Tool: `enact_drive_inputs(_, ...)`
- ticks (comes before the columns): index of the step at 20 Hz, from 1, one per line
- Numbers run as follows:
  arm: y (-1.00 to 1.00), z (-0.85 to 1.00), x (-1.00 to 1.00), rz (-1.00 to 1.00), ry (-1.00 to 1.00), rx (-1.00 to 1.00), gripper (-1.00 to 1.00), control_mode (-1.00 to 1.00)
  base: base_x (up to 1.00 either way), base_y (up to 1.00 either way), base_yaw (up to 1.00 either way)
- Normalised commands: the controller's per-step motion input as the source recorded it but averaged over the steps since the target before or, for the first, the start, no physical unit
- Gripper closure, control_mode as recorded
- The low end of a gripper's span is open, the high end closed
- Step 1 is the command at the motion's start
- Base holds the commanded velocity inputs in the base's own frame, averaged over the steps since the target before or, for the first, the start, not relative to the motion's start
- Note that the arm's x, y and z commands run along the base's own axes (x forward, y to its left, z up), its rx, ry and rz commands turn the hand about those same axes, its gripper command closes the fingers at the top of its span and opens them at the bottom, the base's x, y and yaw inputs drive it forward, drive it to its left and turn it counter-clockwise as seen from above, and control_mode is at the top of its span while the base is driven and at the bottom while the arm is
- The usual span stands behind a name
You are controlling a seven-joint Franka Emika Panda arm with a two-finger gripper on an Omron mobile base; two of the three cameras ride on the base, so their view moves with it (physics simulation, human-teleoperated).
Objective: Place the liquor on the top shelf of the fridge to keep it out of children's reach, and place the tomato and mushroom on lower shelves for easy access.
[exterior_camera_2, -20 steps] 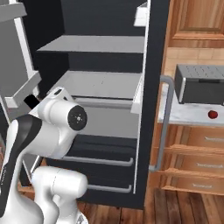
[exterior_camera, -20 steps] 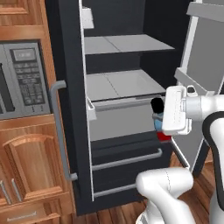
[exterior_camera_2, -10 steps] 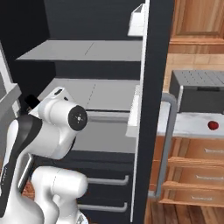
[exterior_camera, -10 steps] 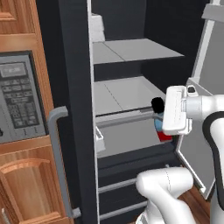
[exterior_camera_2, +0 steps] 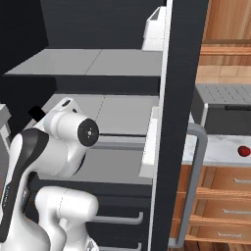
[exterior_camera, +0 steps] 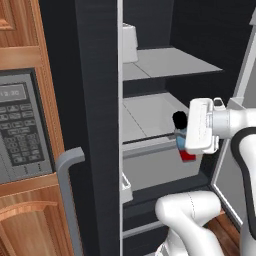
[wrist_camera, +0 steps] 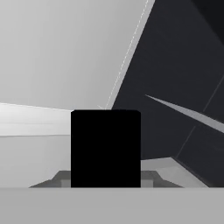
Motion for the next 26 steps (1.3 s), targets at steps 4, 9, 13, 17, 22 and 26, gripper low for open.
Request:
enact_drive_inputs(4, 0.07, 0.0, 0.24, -0.02, -0.03, 0.0, 1.0, -1.0, 0.3, 0.11, -0.02)
enact_drive_inputs(9, 0.1, 0.2, 0.3, -0.07, -0.11, 0.0, 1.0, -1.0, 0.0, 0.0, 0.0)
enact_drive_inputs(13, 0.12, 0.45, 0.24, -0.1, -0.1, 0.02, 1.0, -1.0, 0.0, 0.0, 0.0)
enact_drive_inputs(17, 0.02, 0.55, 0.26, -0.11, -0.06, 0.05, 1.0, -1.0, 0.0, 0.0, 0.0)
enact_drive_inputs(22, 0.0, 0.43, 0.37, -0.12, -0.01, 0.06, 1.0, -1.0, 0.0, 0.0, 0.0)
enact_drive_inputs(26, 0.0, 0.34, 0.46, -0.19, 0.0, 0.11, 1.0, -1.0, 0.0, 0.0, 0.0)
